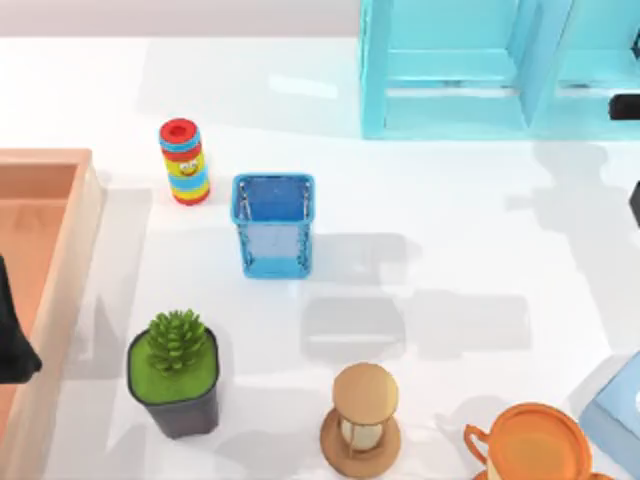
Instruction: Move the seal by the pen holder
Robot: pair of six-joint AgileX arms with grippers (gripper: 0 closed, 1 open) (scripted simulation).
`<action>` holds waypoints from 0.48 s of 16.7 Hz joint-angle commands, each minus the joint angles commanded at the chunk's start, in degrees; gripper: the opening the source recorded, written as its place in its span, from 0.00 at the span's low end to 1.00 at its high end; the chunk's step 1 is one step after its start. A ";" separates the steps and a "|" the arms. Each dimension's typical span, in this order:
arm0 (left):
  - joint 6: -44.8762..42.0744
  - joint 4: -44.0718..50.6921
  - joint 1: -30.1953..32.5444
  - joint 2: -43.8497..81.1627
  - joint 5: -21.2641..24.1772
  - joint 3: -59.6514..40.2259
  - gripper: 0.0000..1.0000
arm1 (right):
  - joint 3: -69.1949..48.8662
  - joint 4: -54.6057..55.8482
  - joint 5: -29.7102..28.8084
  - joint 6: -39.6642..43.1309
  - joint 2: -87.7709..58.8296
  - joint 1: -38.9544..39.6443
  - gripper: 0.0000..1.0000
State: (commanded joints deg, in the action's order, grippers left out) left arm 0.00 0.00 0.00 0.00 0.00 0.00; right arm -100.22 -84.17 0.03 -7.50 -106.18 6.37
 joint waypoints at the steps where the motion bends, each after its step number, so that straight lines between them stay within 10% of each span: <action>1: 0.00 0.00 0.00 0.00 0.00 0.00 1.00 | -0.14 -0.02 -0.01 -0.12 -0.14 0.13 0.00; 8: 0.00 0.00 0.00 0.00 0.00 0.00 1.00 | -17.67 -1.10 -1.80 -13.85 -15.47 14.23 0.00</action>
State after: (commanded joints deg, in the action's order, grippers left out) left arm 0.00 0.00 0.00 0.00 0.00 0.00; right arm -117.89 -85.27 -1.77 -21.34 -121.65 20.60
